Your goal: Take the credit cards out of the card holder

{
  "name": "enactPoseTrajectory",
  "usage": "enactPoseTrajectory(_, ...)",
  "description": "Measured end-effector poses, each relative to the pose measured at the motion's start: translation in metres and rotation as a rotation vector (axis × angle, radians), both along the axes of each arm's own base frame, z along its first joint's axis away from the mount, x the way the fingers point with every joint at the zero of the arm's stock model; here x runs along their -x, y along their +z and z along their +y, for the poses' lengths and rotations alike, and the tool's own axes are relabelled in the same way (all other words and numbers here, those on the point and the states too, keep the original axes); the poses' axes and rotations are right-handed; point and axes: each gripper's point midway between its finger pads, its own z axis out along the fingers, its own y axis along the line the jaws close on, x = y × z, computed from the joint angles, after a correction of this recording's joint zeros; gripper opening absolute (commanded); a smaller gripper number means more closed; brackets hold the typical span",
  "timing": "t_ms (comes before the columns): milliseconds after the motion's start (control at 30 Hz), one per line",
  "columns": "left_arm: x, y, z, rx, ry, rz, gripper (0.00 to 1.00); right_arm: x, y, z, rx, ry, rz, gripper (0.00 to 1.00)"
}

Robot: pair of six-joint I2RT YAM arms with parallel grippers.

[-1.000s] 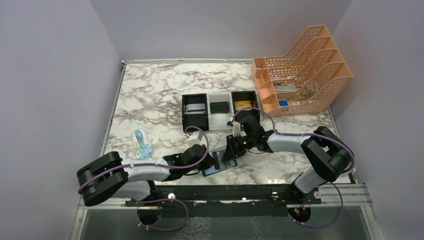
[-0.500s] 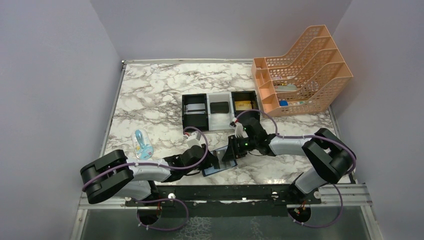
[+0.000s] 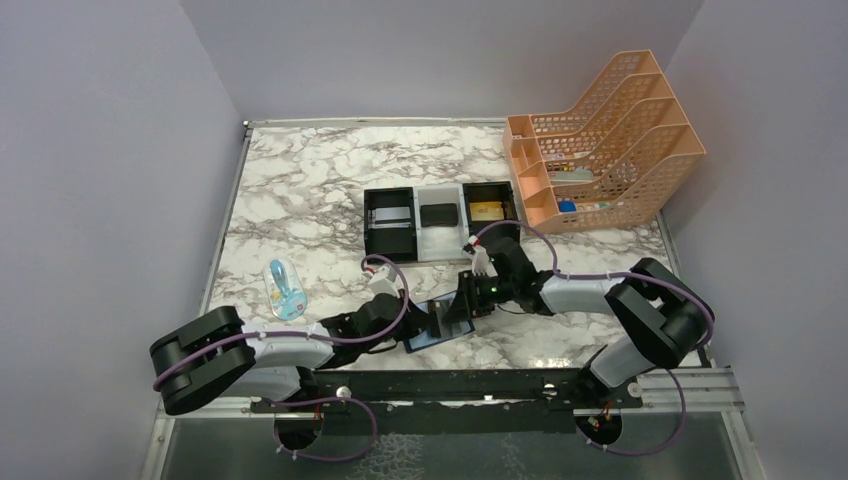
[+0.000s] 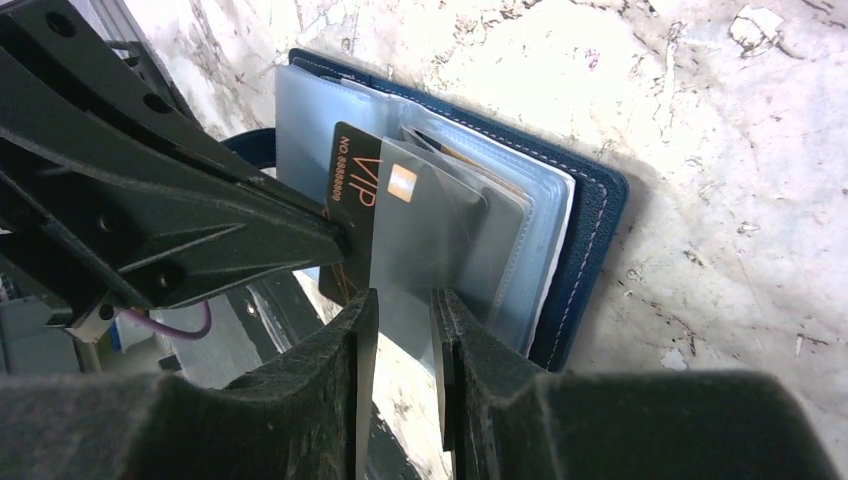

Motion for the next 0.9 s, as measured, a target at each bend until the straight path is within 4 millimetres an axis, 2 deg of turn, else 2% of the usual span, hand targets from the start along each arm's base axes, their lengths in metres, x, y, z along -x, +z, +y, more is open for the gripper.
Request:
enactPoseTrajectory(167, 0.0023, 0.0060, 0.0034, 0.044, 0.009, -0.008, 0.00, -0.0028, 0.0016, -0.0021, 0.015, -0.021, -0.027, 0.29)
enactPoseTrajectory(733, -0.0002, 0.0003, -0.0019, 0.027, 0.008, 0.004, 0.00, -0.0063, 0.0030, -0.0008, 0.035, -0.008, -0.031, 0.29)
enactPoseTrajectory(767, -0.0002, 0.0002, -0.0018, 0.026, 0.008, 0.004, 0.01, -0.0072, 0.0024, 0.0003, 0.036, -0.008, -0.028, 0.29)
enactPoseTrajectory(900, 0.0000, -0.0005, -0.0013, 0.023, 0.008, 0.005, 0.17, -0.0070, 0.0019, 0.0017, 0.029, -0.009, -0.011, 0.29)
